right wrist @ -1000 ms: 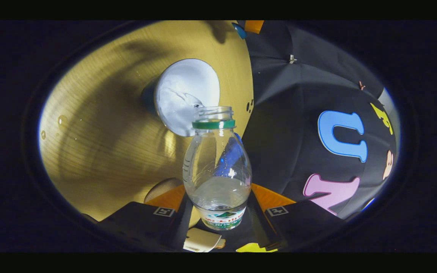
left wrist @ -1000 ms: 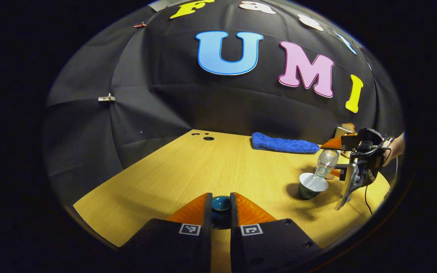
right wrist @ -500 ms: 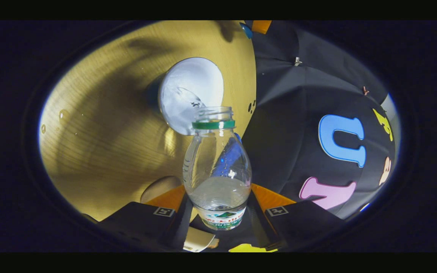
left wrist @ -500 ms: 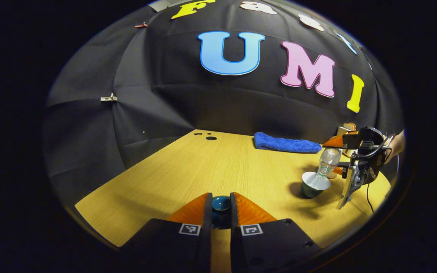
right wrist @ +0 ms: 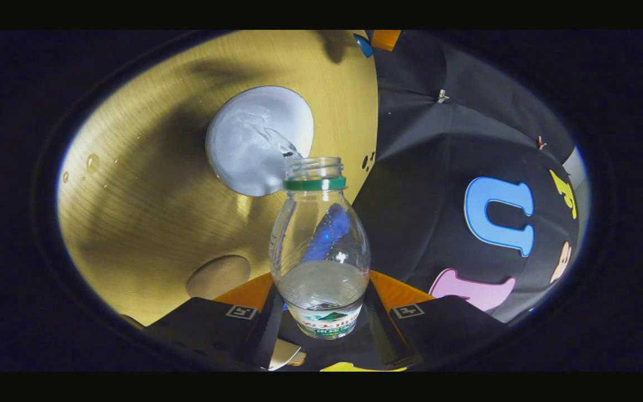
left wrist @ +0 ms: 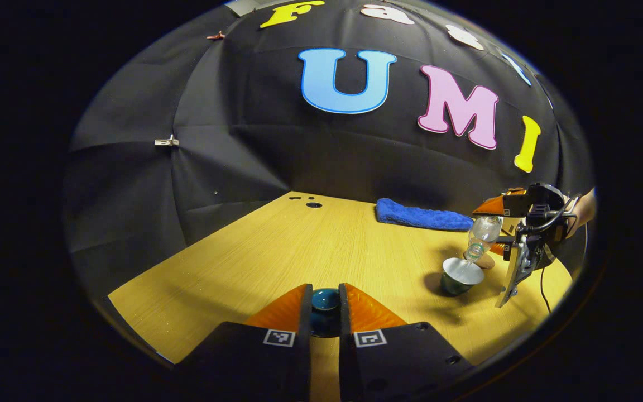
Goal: Open the teacup lid with one hand, grasp the water bottle and pour water into the teacup with the other hand; after pouring, place the water bottle on the coaster and then close the teacup lid.
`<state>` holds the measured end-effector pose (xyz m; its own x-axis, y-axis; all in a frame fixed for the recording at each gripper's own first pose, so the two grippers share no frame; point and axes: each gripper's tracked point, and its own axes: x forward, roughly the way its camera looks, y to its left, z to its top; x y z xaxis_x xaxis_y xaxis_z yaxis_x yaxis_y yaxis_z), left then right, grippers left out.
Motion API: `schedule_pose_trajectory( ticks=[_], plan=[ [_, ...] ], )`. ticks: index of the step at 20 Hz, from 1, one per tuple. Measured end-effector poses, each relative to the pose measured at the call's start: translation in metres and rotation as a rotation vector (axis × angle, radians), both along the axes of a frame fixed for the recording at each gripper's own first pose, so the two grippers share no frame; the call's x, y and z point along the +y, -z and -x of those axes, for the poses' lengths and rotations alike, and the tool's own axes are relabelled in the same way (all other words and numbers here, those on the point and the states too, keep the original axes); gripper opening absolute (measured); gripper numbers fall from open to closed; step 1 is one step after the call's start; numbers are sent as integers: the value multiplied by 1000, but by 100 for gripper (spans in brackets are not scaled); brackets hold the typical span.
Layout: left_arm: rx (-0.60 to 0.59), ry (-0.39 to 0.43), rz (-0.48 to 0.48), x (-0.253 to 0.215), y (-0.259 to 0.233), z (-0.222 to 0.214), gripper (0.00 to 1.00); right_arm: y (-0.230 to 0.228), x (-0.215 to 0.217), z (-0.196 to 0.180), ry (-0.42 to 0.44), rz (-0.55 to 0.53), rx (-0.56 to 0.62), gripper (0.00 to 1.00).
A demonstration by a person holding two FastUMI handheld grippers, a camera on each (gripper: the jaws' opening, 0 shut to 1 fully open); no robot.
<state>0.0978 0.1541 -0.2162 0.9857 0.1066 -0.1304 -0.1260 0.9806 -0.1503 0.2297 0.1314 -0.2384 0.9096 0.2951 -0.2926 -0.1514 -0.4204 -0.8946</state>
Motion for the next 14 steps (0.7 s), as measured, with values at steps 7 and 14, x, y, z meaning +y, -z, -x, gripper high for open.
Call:
schedule_pose_trajectory(
  ticks=[7, 14],
  plan=[
    [-7, -30, 25, 6, 4, 3, 24, -3, 5, 5, -22, 42, 13, 72],
    [-10, -35, 94, -8, 10, 10, 24, -13, 8, 3, -35, 84, 3, 72]
  ],
)
